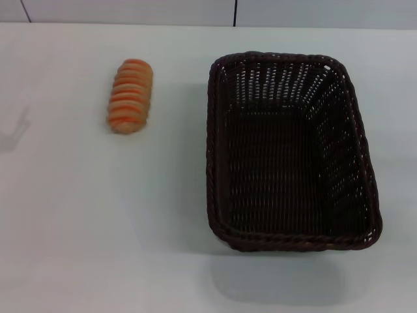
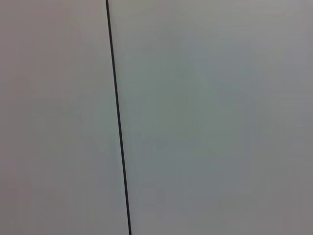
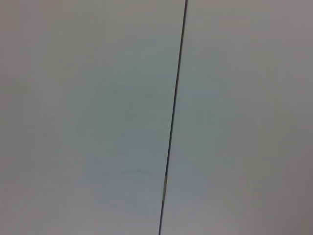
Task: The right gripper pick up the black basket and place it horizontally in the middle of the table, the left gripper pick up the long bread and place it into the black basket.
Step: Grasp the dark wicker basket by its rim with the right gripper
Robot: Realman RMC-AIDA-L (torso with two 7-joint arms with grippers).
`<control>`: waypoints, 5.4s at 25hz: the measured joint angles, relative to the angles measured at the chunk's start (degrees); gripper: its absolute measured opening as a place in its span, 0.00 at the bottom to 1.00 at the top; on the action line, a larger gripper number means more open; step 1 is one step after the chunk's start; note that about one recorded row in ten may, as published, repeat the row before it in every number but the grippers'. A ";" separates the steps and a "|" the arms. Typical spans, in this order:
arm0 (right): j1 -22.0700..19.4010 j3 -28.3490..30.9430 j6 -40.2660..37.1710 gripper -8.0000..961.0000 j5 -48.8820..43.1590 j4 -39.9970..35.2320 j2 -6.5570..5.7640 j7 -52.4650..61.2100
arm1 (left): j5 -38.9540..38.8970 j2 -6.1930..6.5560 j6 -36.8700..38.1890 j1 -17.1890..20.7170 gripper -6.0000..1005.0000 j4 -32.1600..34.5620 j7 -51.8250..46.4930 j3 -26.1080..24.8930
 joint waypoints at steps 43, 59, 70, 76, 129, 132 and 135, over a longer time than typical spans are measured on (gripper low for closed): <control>42.04 12.02 67.61 0.84 -96.74 11.94 -0.07 87.36 | 0.53 -0.12 -0.08 -0.47 0.74 1.24 0.61 0.26; 53.90 11.97 86.19 0.84 -96.48 11.69 0.15 98.30 | 0.64 -0.17 -0.42 -1.35 0.74 2.04 2.32 2.65; 48.97 -3.17 77.79 0.83 -96.51 7.79 0.10 118.45 | 0.47 0.05 -1.31 -3.98 0.74 1.02 3.30 -1.46; 46.69 -6.62 79.60 0.83 -96.54 11.02 -0.06 122.81 | 0.57 0.19 -1.57 -4.25 0.74 0.80 3.57 -2.64; 39.54 -11.59 68.44 0.79 -96.47 -1.02 -0.02 120.49 | 0.58 0.19 -1.01 -3.05 0.74 1.07 3.59 -3.61; 40.34 -11.60 67.75 0.76 -96.46 -3.03 0.03 119.29 | 0.59 0.19 -1.00 -3.27 0.74 0.85 3.60 -3.61; 40.73 -11.84 67.68 0.72 -96.47 -3.80 0.06 118.22 | 0.59 0.19 -0.99 -3.26 0.74 0.88 3.61 -3.66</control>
